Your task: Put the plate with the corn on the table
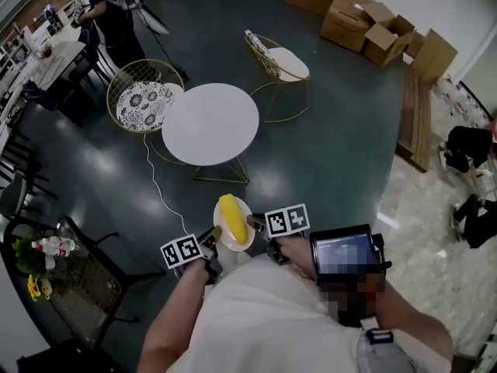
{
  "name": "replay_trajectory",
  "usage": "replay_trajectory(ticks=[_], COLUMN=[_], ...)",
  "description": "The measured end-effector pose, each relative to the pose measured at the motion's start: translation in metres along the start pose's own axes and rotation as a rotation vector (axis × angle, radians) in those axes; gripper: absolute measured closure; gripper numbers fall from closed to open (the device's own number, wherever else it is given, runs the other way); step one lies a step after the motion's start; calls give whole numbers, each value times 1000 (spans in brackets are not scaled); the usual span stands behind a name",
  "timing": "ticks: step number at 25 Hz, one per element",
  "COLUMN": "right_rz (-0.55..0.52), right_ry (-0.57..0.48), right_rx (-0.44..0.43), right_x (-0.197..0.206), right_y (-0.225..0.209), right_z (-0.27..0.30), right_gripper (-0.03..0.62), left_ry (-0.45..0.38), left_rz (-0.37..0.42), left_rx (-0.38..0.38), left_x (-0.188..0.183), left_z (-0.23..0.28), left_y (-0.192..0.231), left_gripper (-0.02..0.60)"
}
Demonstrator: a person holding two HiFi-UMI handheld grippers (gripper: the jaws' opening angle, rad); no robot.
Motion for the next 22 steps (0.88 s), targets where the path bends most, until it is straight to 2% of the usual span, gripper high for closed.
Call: replay_trajectory(ticks=[22], right_rz=[46], right_ry=[-51], right_rx=[44], right_x=[3], right_y=[16], right_z=[19], right_gripper=[548], left_ry=[49], left_rz=[22], left_rx=[44], left_x=[-19], left_z=[-10], left_y=[18], left_gripper=[546])
Point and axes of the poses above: the fingertips, and each gripper's own axes: z forward along the fingers, y to its left, x out of its underside, the point moved 2 cm from there along -z, backward along the fingers, and after that the axes turned 7 degrees about x, right-handed, at the moved point
